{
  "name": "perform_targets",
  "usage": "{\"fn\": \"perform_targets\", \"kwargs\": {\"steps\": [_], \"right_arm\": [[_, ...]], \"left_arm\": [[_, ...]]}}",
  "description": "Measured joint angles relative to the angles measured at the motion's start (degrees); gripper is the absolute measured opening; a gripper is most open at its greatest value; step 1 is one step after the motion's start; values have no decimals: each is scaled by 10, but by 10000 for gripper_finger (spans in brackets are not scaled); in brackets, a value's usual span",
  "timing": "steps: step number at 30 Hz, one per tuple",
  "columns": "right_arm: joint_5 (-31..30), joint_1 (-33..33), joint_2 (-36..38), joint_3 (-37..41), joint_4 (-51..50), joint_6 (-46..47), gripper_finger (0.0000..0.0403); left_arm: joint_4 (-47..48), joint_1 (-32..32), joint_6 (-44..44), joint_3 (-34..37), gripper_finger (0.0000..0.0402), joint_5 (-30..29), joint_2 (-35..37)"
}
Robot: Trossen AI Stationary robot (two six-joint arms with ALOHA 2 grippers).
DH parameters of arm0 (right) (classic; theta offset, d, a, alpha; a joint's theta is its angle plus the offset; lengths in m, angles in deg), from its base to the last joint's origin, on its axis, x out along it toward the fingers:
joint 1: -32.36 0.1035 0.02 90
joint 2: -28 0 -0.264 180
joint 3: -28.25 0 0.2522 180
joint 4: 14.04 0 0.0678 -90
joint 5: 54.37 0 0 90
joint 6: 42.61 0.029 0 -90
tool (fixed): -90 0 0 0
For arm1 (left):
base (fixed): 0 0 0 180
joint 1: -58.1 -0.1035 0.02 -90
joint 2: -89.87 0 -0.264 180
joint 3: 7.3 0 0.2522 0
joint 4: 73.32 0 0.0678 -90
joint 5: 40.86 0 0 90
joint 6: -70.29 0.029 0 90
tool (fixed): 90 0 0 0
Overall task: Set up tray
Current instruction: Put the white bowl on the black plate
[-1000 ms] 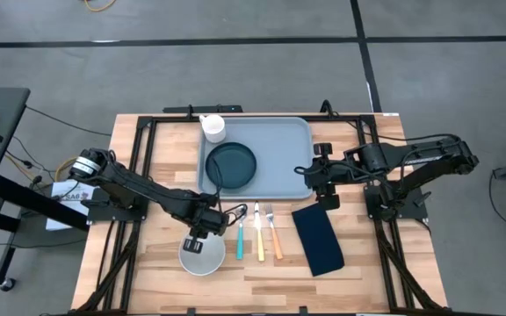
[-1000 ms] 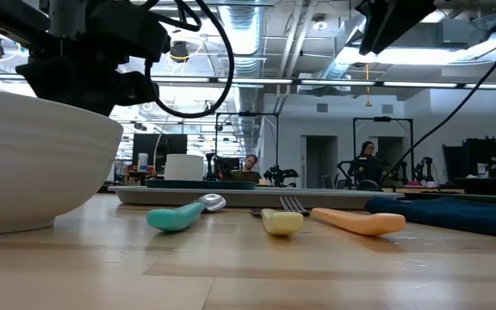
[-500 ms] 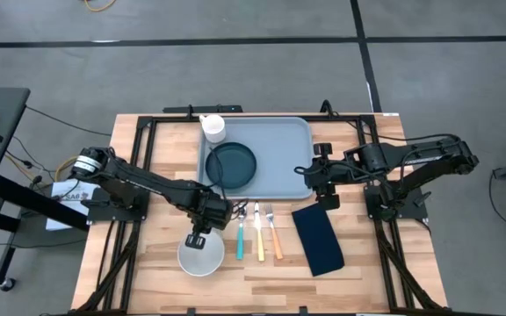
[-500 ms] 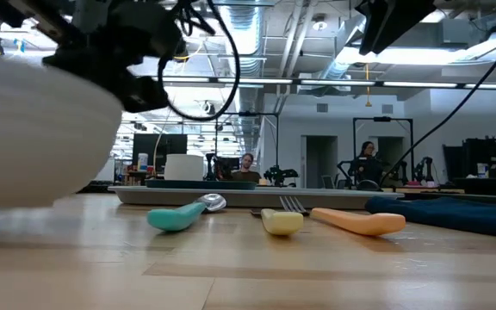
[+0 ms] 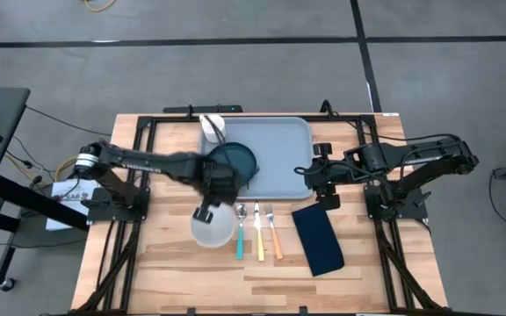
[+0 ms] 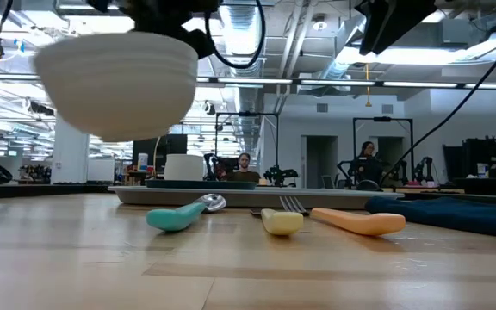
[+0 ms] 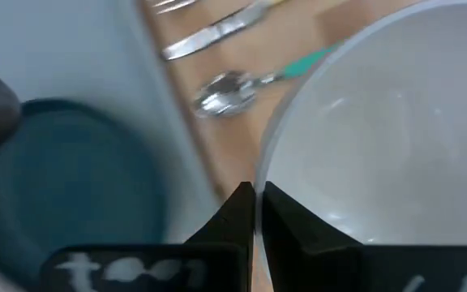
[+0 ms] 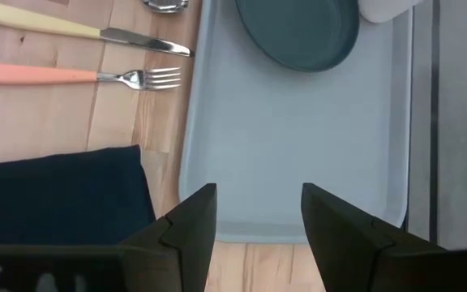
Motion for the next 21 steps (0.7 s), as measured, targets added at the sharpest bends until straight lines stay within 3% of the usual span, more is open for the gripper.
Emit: {"fn": "perform_targets", "kwargs": {"steps": [13, 21], "right_arm": [[0, 0, 0, 0, -13, 0, 173], [0, 0, 0, 0, -11, -5, 173]], "left_arm": [[-5, -218, 144, -38, 0, 36, 0], [-12, -276, 168, -53, 0, 66, -39]]}}
